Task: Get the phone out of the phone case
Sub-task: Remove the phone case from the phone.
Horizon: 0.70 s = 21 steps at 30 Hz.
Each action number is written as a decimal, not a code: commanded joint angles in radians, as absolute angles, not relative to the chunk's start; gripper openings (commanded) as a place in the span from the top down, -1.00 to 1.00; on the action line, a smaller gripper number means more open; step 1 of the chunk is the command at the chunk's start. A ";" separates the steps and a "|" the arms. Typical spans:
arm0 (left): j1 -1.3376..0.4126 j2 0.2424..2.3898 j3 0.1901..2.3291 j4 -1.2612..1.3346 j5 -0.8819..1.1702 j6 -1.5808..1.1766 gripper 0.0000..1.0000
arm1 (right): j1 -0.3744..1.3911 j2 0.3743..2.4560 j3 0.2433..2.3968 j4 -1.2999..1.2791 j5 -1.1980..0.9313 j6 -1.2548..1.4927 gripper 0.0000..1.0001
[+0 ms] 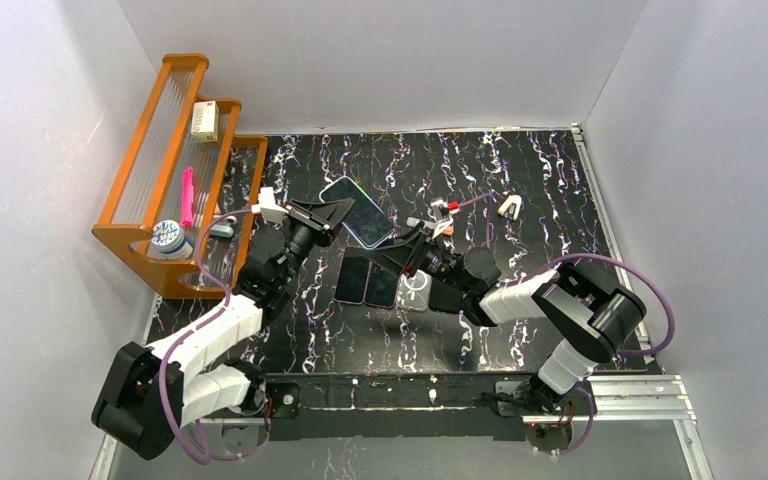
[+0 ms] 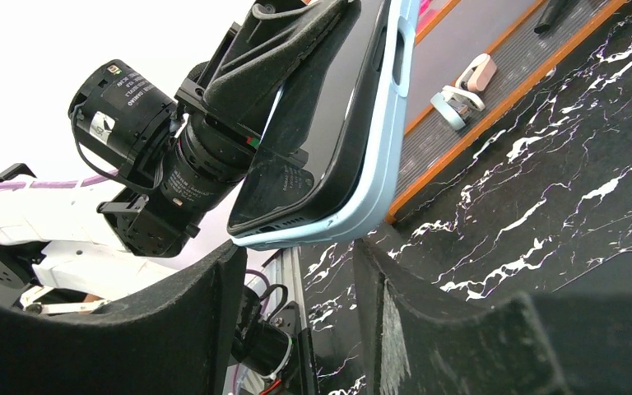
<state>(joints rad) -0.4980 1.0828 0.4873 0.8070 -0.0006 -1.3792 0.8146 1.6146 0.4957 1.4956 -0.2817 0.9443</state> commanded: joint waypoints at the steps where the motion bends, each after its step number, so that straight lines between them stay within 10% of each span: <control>1: -0.502 1.049 0.499 0.882 0.000 -1.379 1.00 | 0.818 1.591 0.514 1.821 -0.265 0.934 -0.14; 21: -0.503 1.037 0.479 0.882 0.029 -1.394 1.00 | 0.817 1.565 0.498 1.821 -0.239 0.915 -0.08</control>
<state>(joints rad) -0.4995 1.0805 0.4763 0.8143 0.0074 -1.3842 0.8146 1.5845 0.4946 1.4948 -0.2573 0.9386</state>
